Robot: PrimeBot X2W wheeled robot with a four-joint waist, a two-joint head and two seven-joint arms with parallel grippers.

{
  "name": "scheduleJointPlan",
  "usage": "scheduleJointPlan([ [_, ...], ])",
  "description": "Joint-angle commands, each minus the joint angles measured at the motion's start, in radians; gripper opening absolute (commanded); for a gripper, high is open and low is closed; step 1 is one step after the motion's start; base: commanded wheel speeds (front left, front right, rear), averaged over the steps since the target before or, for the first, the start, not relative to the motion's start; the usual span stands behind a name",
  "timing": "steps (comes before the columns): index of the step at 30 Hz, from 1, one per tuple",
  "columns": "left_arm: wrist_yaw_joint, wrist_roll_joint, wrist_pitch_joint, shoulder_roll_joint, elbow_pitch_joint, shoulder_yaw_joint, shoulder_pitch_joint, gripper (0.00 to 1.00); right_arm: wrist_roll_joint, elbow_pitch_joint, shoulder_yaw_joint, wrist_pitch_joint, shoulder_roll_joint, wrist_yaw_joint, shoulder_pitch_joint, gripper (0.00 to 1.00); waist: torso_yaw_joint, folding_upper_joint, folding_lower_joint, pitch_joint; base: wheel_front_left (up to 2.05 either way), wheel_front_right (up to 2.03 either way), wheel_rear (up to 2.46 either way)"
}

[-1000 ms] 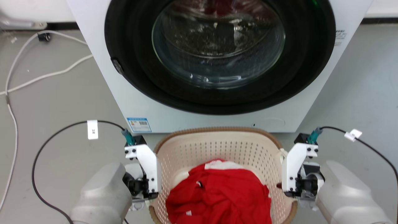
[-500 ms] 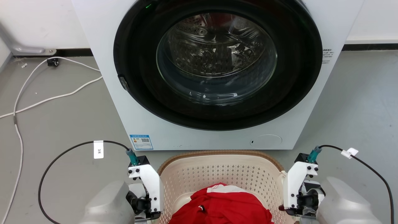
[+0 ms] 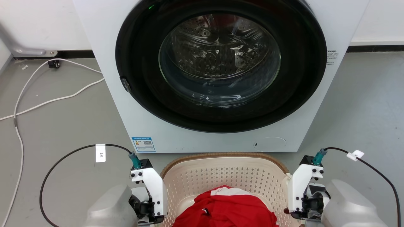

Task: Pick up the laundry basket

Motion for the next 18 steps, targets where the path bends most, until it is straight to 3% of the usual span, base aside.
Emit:
scheduleJointPlan([
  [1,-0.002,-0.004,-0.005,-0.003,-0.002,-0.002,0.016,0.0,0.0,-0.005,-0.005,-0.001,0.006,0.012,0.003,0.0,0.001,-0.0001,0.0001,-0.002,0.0,0.0,0.0],
  [18,-0.003,-0.014,-0.031,-0.005,-0.006,-0.013,0.013,0.0,-0.014,-0.004,-0.029,0.005,0.007,0.012,0.018,0.0,0.002,-0.0001,0.0001,-0.005,0.0,0.0,0.0],
])
